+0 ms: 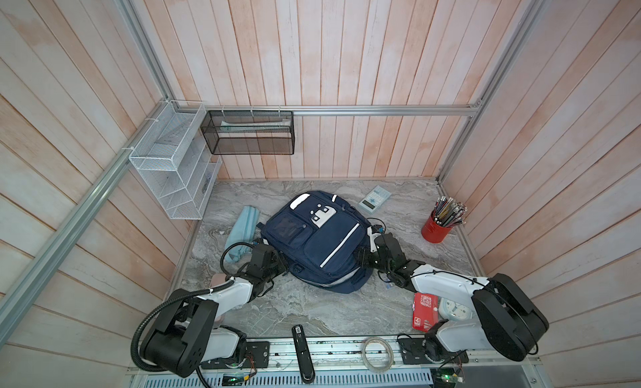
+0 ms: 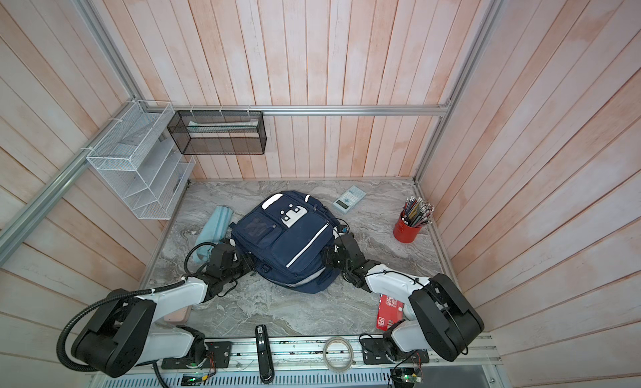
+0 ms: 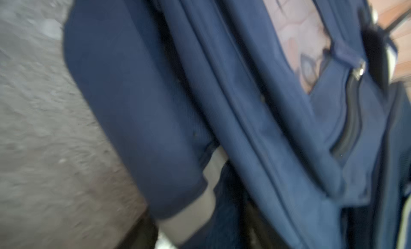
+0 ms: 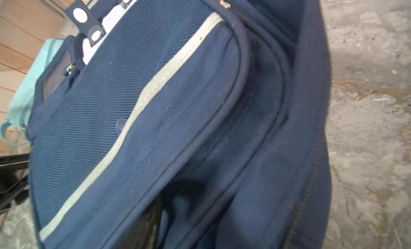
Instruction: Pack the student bag
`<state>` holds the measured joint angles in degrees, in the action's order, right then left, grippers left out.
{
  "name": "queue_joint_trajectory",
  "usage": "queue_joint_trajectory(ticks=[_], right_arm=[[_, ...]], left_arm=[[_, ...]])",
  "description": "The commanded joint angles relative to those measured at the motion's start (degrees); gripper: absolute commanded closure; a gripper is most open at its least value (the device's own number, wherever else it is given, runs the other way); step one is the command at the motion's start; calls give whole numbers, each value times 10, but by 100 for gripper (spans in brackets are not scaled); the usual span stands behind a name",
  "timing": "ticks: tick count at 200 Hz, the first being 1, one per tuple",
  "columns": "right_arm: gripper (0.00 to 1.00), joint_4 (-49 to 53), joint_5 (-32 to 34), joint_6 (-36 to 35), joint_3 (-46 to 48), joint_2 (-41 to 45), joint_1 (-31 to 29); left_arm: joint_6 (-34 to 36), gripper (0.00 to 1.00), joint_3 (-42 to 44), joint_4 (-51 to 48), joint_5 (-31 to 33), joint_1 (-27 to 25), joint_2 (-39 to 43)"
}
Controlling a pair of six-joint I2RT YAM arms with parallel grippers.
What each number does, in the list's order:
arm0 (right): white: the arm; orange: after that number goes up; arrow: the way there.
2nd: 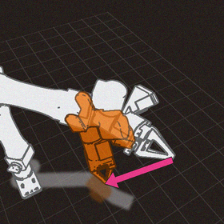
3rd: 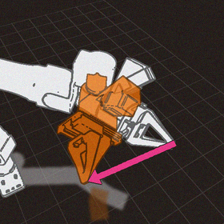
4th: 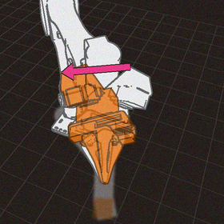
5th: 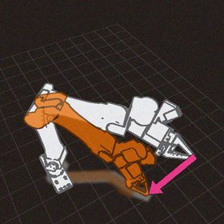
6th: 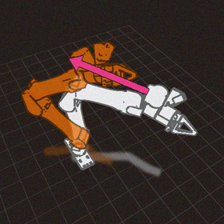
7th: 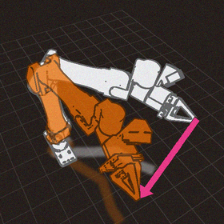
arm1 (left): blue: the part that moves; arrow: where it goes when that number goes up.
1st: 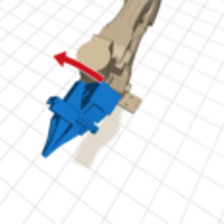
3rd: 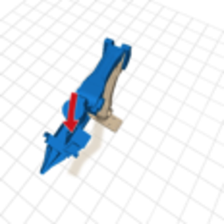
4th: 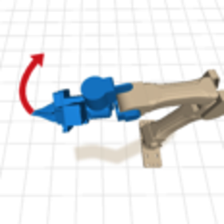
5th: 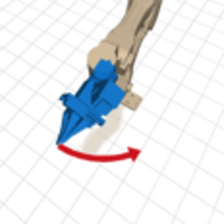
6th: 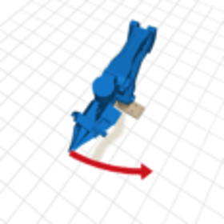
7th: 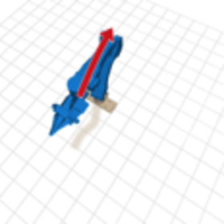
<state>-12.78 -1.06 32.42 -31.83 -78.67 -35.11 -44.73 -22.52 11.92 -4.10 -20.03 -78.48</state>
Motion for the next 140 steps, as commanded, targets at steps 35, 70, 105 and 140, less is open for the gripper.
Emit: queue_joint_trajectory(ticks=[35, 70, 105, 140], right_arm=[[36, 44, 65, -36, 50, 166, -91], [38, -13, 84, 34, 97, 173, -220], [39, -118, 37, 43, 78, 49, -286], [38, -28, 158, 28, -35, -83, -302]], left_arm=[[-60, 94, 11, 70, -57, 1, 4], [-93, 99, 13, 76, -55, 0, 35], [-115, 100, 7, 80, -69, -1, 61], [-115, 100, -3, 42, -73, -8, 98]])
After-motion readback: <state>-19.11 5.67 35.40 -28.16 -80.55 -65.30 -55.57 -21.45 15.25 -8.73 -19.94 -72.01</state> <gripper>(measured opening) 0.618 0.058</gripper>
